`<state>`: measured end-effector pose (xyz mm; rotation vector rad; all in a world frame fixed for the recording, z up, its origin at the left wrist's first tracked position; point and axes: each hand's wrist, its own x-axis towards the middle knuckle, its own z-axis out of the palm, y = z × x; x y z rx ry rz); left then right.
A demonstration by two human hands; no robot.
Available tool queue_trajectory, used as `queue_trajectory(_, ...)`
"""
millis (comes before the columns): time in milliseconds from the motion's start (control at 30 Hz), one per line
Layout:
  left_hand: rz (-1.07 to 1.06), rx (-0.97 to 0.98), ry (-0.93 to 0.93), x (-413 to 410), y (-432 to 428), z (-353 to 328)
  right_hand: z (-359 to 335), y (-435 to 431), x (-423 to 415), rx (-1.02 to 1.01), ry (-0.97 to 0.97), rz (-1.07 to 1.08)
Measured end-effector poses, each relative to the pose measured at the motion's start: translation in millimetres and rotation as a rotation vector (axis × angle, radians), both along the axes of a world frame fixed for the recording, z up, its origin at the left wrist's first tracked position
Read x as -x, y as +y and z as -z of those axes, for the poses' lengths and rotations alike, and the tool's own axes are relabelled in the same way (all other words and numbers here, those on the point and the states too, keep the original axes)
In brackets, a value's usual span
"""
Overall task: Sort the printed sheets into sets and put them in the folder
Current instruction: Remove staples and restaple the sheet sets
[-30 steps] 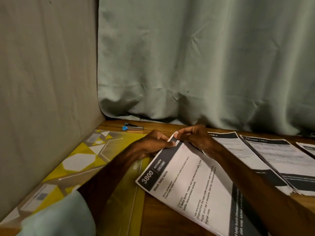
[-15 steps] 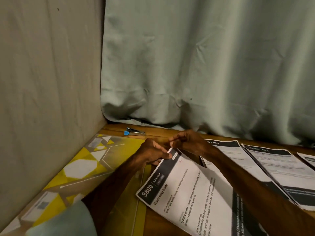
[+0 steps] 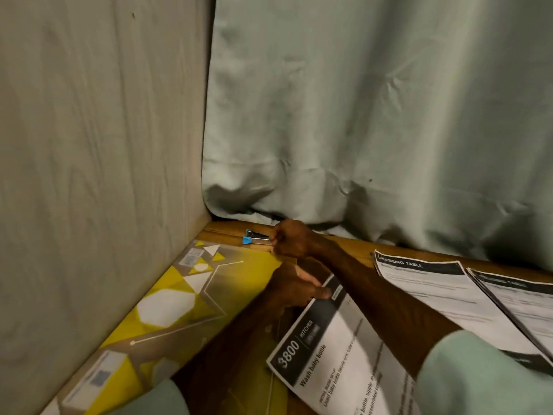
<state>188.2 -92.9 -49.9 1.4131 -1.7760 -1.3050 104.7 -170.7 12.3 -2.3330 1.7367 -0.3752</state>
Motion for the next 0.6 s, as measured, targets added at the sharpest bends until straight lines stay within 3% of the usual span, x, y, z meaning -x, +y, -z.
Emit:
queue_trajectory(233, 0.058, 0.091, -0.085, 0, 0, 3, 3, -32, -15, 0.162, 0.087, 0.107)
queue_trajectory(400, 0.067, 0.094, -0.050, -4, -8, 7, -2, -54, -21, 0.094, 0.205, -0.068)
queue_trajectory(600, -0.022, 0.143, -0.006, -7, -6, 10, 21, -50, -31, 0.150, 0.226, -0.070)
